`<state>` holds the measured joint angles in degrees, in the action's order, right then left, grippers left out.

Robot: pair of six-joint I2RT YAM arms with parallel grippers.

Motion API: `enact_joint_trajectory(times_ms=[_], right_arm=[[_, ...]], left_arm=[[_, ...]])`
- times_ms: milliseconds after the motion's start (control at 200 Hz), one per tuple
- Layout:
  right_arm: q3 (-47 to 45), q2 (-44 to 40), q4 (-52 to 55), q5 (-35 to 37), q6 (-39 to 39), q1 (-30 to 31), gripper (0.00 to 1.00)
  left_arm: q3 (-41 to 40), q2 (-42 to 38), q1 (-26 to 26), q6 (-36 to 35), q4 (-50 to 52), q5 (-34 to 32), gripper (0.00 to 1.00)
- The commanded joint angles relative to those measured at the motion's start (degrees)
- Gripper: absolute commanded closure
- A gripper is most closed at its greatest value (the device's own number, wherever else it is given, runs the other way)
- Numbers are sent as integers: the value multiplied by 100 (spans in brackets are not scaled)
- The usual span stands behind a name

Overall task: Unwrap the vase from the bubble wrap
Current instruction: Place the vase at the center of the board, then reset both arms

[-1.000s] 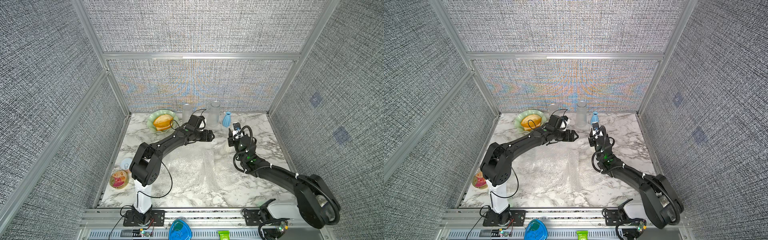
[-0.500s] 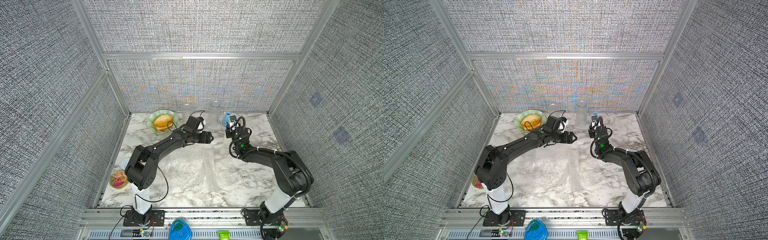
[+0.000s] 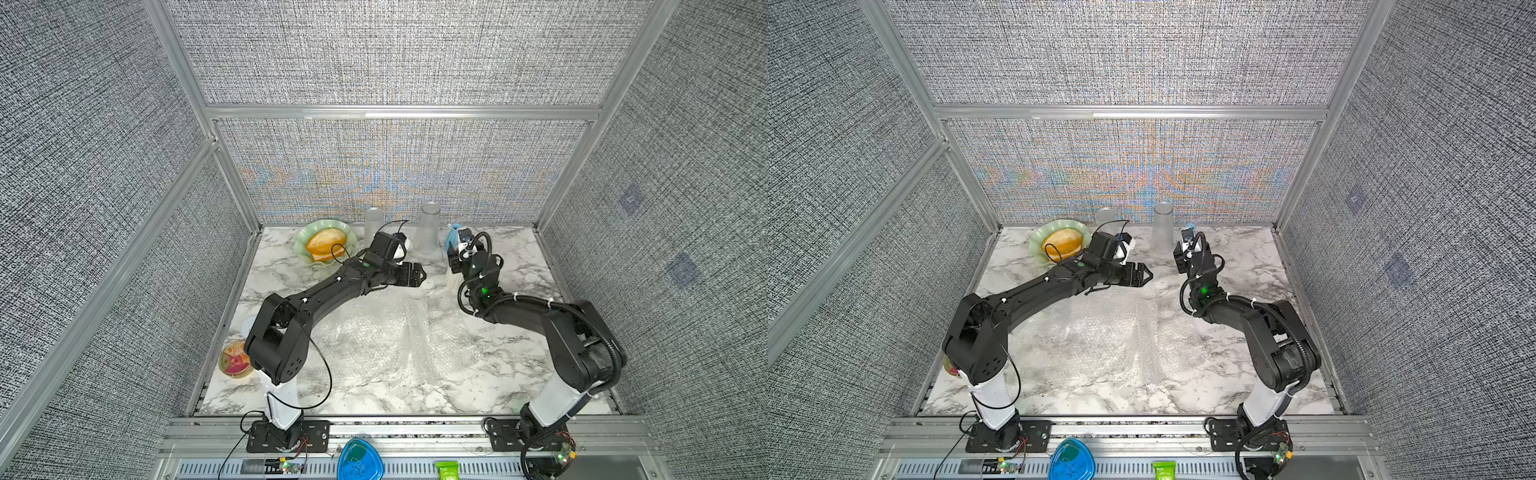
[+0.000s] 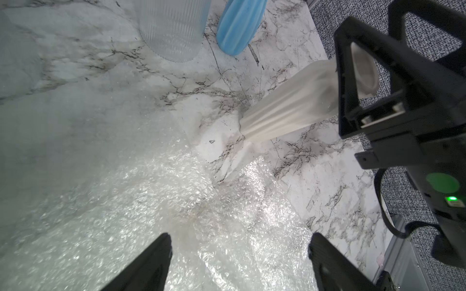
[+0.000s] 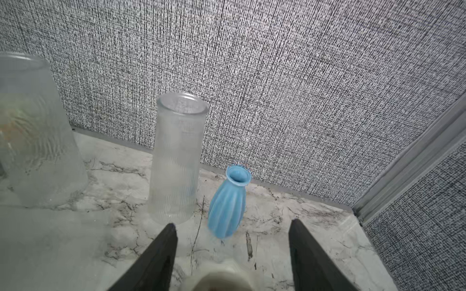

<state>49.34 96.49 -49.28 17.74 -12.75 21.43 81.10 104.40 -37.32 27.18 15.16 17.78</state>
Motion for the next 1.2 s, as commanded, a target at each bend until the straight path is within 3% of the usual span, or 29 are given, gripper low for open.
enact_joint_trajectory(times_ms=[0, 125, 235, 305, 420, 580, 700, 800, 946, 1051, 1156, 1196], right_arm=[[66, -282, 6, -14, -68, 20, 21], [91, -830, 514, -13, 49, 31, 9], [-154, -1602, 1039, 67, 316, 27, 1], [-346, -2129, 1523, 220, 490, 28, 1], [-1083, -3039, 1837, 706, 663, -7, 1], [-2197, -3827, 2002, 1333, 814, -351, 1], [-3183, -3742, 1346, 1098, 1206, -900, 1], [-3737, -3208, 538, 998, 1296, -1081, 1], [-3805, -2329, -605, 569, 1141, -1322, 1], [-3777, -1915, -1213, 327, 1080, -1457, 1], [-3908, -1121, -2204, -171, 1296, -1845, 1], [-3970, -801, -2664, -246, 1294, -1881, 1]], left_arm=[[-61, -238, 14, -33, 48, -297, 9], [-213, -622, 24, -55, 214, -823, 1], [-498, -1229, 39, -126, 404, -1631, 0], [-811, -1737, 58, -186, 434, -2312, 0], [-1715, -2769, 100, -413, 62, -3587, 1], [-3504, -4362, 413, -1343, -1481, -5033, 0], [-4540, -5071, 1157, -1956, -2415, -5079, 1], [-5578, -5077, 1669, -2711, -3702, -4942, 1], [-6421, -4256, 2342, -3122, -5425, -4579, 0], [-6750, -3620, 3076, -2717, -6380, -3782, 0], [-6999, -2981, 3420, -2753, -7448, -3672, 0], [-6869, -2863, 3465, -2659, -7363, -3698, 0]])
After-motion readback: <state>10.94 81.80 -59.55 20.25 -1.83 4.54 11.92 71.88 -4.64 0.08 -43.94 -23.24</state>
